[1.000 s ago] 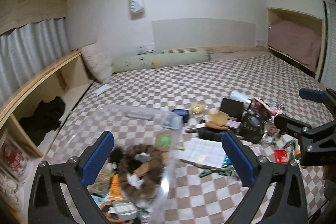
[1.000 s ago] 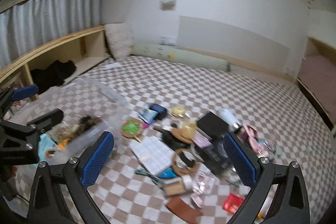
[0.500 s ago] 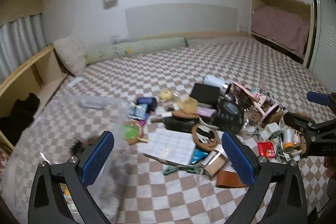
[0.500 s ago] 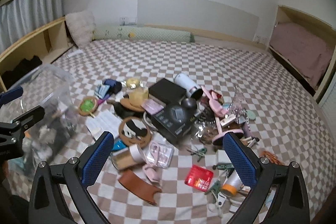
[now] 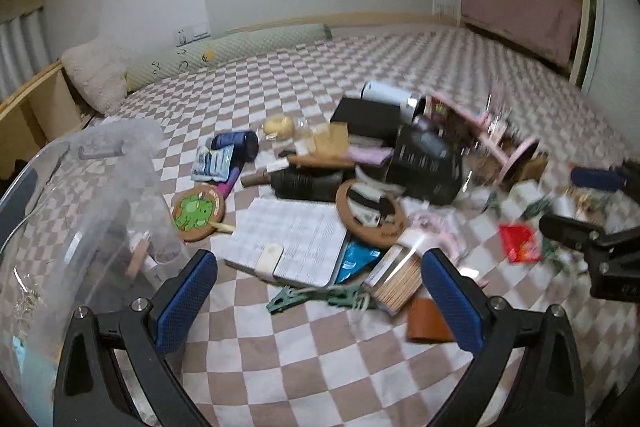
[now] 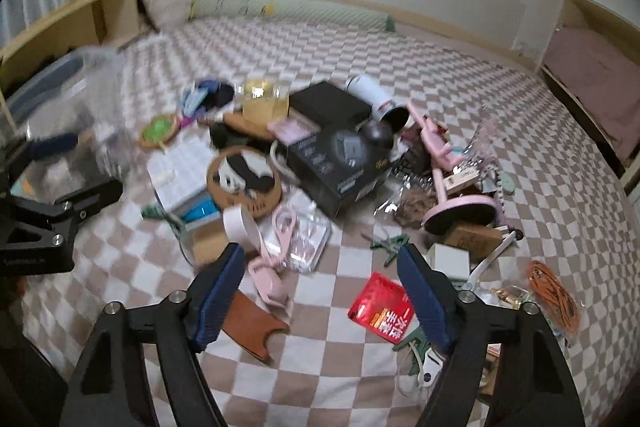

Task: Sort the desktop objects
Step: 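Move both tools back from the bin toward the pile, then grasp the pink scissors with the right tool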

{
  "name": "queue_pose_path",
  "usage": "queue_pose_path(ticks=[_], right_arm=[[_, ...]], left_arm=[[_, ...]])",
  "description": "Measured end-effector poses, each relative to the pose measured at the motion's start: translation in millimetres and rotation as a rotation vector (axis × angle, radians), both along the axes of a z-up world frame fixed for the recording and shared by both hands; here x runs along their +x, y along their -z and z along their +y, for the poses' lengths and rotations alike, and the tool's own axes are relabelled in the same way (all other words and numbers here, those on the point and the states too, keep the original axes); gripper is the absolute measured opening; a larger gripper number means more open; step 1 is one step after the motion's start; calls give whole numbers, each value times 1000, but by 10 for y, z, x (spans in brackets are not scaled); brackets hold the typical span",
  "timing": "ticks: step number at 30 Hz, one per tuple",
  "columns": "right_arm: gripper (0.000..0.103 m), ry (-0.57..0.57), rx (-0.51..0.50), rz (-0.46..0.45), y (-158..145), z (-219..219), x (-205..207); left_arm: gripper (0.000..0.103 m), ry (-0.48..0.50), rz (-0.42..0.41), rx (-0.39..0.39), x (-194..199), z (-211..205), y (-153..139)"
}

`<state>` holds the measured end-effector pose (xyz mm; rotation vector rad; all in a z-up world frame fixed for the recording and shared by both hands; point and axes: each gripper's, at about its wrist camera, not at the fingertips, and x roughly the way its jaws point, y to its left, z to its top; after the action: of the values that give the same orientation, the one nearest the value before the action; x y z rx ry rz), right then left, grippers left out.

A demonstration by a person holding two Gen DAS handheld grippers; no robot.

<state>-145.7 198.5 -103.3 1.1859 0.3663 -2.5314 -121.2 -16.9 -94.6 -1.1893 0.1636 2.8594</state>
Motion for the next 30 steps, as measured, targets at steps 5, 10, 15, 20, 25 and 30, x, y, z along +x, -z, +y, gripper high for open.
queue_pose_path(ticks=[5, 10, 15, 20, 25, 30], right_arm=[[69, -68, 38, -68, 348, -147, -37], [69, -100, 92, -118, 665, -260, -81], [69, -124, 142, -139, 866, -309, -139], [57, -146, 152, -160, 968, -379, -232], [45, -184, 180, -190, 1102, -502, -282], [22, -150, 168, -266, 1180, -493, -361]], left_arm=[[102, -2, -32, 52, -81, -84, 184], [101, -5, -88, 61, -151, -69, 439], [101, 39, -104, 39, -232, 85, 544], [101, 67, -122, 21, -306, 169, 673], [101, 97, -150, 7, -350, 221, 788], [101, 115, -163, 24, -364, 242, 828]])
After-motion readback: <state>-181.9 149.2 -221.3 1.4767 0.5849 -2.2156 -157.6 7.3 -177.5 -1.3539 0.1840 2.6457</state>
